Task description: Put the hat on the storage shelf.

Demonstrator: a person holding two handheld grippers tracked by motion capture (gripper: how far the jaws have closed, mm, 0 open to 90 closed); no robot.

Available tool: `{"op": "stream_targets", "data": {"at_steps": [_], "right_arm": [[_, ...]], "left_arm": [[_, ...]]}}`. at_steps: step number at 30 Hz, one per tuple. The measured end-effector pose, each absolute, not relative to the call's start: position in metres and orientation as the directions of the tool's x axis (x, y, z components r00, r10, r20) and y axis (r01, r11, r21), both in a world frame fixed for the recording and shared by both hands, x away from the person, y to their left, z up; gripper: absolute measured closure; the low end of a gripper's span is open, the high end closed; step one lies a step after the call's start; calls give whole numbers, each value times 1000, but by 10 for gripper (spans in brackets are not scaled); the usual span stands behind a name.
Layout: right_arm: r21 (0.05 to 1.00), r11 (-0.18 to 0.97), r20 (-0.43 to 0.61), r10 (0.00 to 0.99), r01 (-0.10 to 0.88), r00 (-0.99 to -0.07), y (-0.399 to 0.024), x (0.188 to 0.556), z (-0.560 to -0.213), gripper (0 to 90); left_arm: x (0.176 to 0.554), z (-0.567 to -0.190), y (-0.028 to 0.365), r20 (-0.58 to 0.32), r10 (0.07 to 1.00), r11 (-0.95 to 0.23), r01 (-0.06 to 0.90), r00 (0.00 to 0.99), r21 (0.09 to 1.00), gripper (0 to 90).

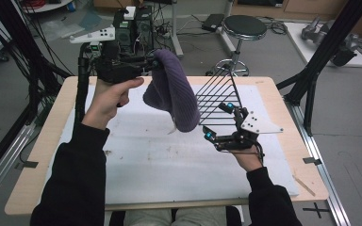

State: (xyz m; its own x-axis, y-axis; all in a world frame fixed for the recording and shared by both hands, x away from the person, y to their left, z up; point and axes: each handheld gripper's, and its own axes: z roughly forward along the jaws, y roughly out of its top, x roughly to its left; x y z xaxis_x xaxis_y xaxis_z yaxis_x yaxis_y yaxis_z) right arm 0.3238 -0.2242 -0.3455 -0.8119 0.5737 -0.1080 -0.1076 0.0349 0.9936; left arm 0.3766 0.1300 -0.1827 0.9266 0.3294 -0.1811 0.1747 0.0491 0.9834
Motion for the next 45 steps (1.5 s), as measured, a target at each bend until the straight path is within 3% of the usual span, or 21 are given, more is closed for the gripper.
{"op": "stream_targets", "data": {"at_steps": [4,7,12,13,15,17,19,23,26,45], "right_arm": [[993,49,-118,547,-109,-829,-220,328,-349,74],[990,68,-140,522,-122,-841,-216,331,-350,145],[986,125,-154,478,-107,-865,-209,345,-348,172],[983,146,-169,469,-113,-867,-207,347,-347,225],[981,150,-176,451,-120,-875,-207,346,-346,474],[987,154,-114,451,-49,-885,-210,344,-343,694],[990,139,-31,453,36,-891,-215,346,-342,767],[993,92,16,490,70,-871,-228,350,-340,796],[995,43,58,502,92,-863,-240,353,-335,801],[987,-9,129,629,159,-767,-271,389,-291,805]], "left_arm": [[381,-188,125,-204,315,61,194,927,979,793],[384,-192,121,-211,305,58,203,929,978,793],[390,-201,106,-226,274,33,226,935,974,793],[391,-202,104,-226,273,28,227,935,973,793],[392,-203,102,-226,275,23,228,935,973,793],[394,-204,103,-220,286,14,225,933,974,792],[395,-205,104,-215,305,1,226,928,974,792],[397,-205,109,-170,367,-40,199,915,979,792],[397,-205,112,-86,455,-107,151,886,983,791],[412,-198,97,-109,495,-64,162,862,985,792]]}}
